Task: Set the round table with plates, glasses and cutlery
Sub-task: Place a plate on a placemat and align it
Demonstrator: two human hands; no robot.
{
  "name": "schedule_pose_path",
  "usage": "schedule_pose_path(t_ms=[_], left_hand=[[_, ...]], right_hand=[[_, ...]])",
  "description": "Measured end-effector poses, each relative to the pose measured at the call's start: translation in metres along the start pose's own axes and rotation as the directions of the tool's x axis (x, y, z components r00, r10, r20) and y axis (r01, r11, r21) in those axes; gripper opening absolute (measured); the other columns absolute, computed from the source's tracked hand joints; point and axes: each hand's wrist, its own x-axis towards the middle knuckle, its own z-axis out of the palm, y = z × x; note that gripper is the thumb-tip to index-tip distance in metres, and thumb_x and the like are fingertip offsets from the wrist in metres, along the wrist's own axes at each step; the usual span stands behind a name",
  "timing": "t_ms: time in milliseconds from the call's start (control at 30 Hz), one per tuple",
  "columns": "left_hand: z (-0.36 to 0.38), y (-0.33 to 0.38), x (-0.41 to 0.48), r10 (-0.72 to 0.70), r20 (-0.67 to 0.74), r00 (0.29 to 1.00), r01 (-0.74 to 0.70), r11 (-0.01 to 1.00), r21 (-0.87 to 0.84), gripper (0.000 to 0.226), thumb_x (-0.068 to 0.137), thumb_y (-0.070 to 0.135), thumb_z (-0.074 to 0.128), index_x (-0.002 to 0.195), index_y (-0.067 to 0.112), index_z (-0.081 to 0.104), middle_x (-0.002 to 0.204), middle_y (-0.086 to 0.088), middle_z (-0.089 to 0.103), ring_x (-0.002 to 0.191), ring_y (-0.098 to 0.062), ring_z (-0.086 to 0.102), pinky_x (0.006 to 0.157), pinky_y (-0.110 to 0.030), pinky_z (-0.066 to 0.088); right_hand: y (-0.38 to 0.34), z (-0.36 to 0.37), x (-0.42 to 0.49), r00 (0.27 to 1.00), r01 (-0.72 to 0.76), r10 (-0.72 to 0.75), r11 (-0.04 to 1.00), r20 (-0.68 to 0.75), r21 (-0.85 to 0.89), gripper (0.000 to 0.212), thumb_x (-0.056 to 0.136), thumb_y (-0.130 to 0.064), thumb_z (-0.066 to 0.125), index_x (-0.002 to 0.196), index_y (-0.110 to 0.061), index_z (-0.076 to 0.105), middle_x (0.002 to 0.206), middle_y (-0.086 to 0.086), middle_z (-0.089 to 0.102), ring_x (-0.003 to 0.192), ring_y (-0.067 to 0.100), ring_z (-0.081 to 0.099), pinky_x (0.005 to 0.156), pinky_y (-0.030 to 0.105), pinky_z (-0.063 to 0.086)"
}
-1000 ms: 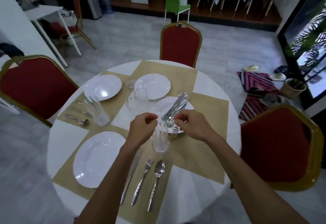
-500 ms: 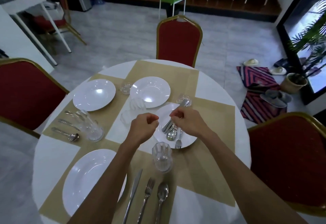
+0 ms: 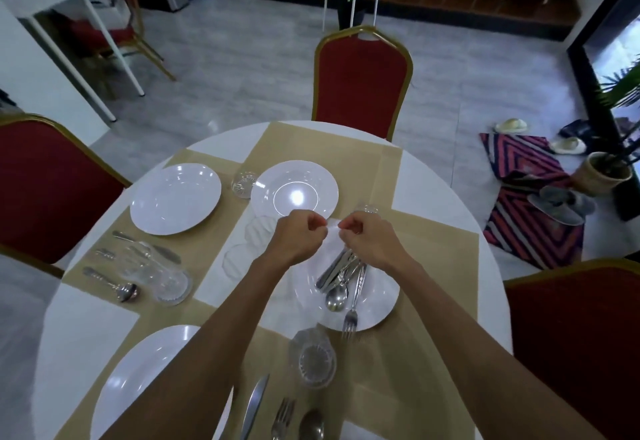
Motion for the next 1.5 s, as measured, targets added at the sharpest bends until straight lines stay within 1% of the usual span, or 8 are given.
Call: schedule_pose_path(t_ms=[233,433,567,667,733,967,1133,1500], left_hand=[[-0.038,-0.013,0.061,-0.069,-0.067,0.995,0.07,0.997,0.019,0.023,0.09,0.016,0.057,0.103,0.012,0.075,0.103,-0.003,0.074,0.101,-0.02,0.064,0.082,-0.024,0.047],[-0.062,-0.047,0.119,-0.182,-0.115,0.977,0.177,0.983,-0.049,0.023,0.087,0.012,0.057,0.102,0.012,0.074,0.105,0.005,0.067,0.098,-0.014,0.061,0.078,-0.022,0.044],[-0.069,-0.074,0.149,-0.272,-0.151,0.95,0.273,0.962,-0.019,0.022,0.085,0.008,0.053,0.095,0.009,0.073,0.11,0.0,0.067,0.105,-0.024,0.06,0.08,-0.026,0.046],[-0.068,-0.091,0.161,-0.34,-0.119,0.933,0.352,0.931,0.098,0.015,0.082,0.004,0.049,0.084,0.003,0.064,0.09,-0.016,0.062,0.094,-0.037,0.058,0.067,-0.032,0.045],[-0.064,-0.103,0.169,-0.365,-0.059,0.929,0.37,0.913,0.171,0.013,0.082,0.006,0.049,0.086,0.001,0.06,0.099,-0.024,0.062,0.097,-0.038,0.061,0.07,-0.034,0.046],[-0.05,-0.129,0.189,-0.441,0.041,0.897,0.432,0.892,0.137,0.012,0.079,0.001,0.049,0.073,0.003,0.059,0.067,-0.012,0.065,0.053,-0.021,0.061,0.037,-0.018,0.045],[-0.05,-0.14,0.211,-0.426,-0.002,0.905,0.425,0.904,-0.045,0.013,0.077,-0.002,0.055,0.082,-0.006,0.067,0.082,-0.019,0.072,0.072,-0.033,0.073,0.067,-0.044,0.062],[-0.04,-0.107,0.272,-0.366,0.046,0.929,0.356,0.856,-0.375,0.02,0.072,-0.018,0.061,0.083,-0.004,0.07,0.094,-0.022,0.072,0.076,-0.034,0.074,0.071,-0.046,0.062]], right_hand=[[-0.004,0.011,0.073,0.994,-0.107,0.107,0.994,0.032,-0.01,0.021,0.086,-0.027,0.063,0.105,-0.018,0.062,0.099,0.002,0.07,0.094,0.024,0.069,0.09,0.044,0.056],[0.0,0.028,0.133,0.989,-0.143,0.144,0.983,0.006,-0.113,0.042,0.091,-0.027,0.061,0.128,-0.008,0.054,0.113,0.003,0.059,0.107,0.024,0.058,0.094,0.038,0.05],[0.002,0.038,0.166,0.991,-0.134,0.132,0.966,-0.023,-0.221,0.038,0.092,-0.023,0.059,0.125,-0.003,0.052,0.127,0.015,0.055,0.116,0.032,0.053,0.091,0.034,0.043],[0.006,0.044,0.182,0.988,-0.151,0.151,0.945,-0.023,-0.29,0.035,0.093,-0.02,0.056,0.123,-0.003,0.05,0.127,0.017,0.049,0.117,0.035,0.05,0.095,0.038,0.043],[0.011,0.048,0.189,0.986,-0.16,0.163,0.931,-0.017,-0.329,0.032,0.093,-0.02,0.054,0.12,-0.003,0.05,0.125,0.017,0.051,0.115,0.036,0.052,0.094,0.04,0.045],[0.029,0.059,0.208,0.982,-0.19,0.184,0.934,-0.049,-0.302,0.025,0.09,-0.014,0.055,0.113,-0.005,0.055,0.108,0.012,0.062,0.096,0.032,0.06,0.079,0.037,0.051],[0.034,0.051,0.221,0.975,-0.197,0.179,0.971,-0.131,-0.134,0.021,0.086,-0.009,0.056,0.106,-0.01,0.06,0.099,0.005,0.063,0.091,0.026,0.06,0.073,0.033,0.049],[0.036,0.002,0.264,0.946,-0.169,0.135,0.981,-0.296,-0.094,0.031,0.088,-0.002,0.055,0.118,-0.006,0.064,0.111,0.01,0.067,0.098,0.025,0.06,0.077,0.028,0.043]])
